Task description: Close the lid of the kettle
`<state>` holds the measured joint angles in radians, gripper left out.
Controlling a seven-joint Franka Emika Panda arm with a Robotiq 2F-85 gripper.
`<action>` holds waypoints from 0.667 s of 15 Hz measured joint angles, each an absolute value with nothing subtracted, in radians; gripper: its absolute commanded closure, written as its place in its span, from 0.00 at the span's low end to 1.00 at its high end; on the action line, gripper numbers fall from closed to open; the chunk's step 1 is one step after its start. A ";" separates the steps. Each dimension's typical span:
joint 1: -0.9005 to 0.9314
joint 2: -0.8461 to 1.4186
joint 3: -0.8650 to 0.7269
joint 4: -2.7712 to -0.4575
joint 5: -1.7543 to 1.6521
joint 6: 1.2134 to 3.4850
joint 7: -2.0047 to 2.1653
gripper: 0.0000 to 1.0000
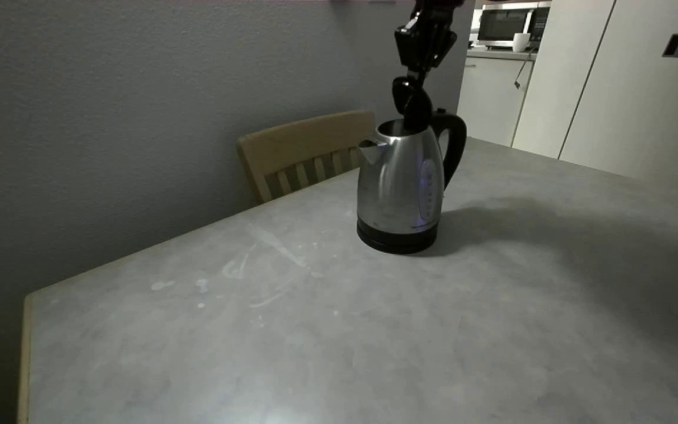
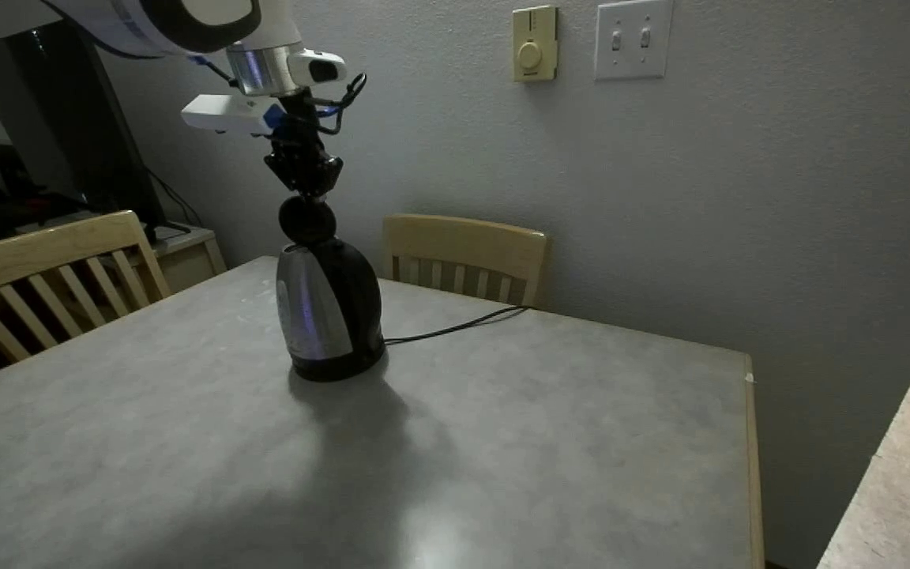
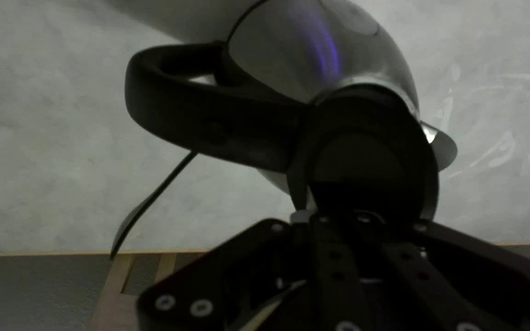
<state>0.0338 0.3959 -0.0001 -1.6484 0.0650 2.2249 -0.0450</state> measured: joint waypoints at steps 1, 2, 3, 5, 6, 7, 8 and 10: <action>0.038 0.396 0.000 -1.644 0.047 2.188 -0.011 1.00; 0.042 0.396 0.000 -1.639 0.039 2.153 0.012 1.00; 0.046 0.396 0.001 -1.633 0.038 2.123 0.016 1.00; 0.046 0.396 0.010 -1.625 0.042 2.106 0.002 1.00; 0.045 0.397 0.015 -1.621 0.048 2.107 -0.020 1.00; 0.042 0.399 0.020 -1.617 0.054 2.111 -0.046 1.00; 0.040 0.401 0.024 -1.612 0.065 2.116 -0.076 1.00; 0.027 0.413 0.032 -1.600 0.105 2.126 -0.146 1.00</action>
<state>0.0265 0.4132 0.0316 -1.5996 0.1048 2.1263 -0.1456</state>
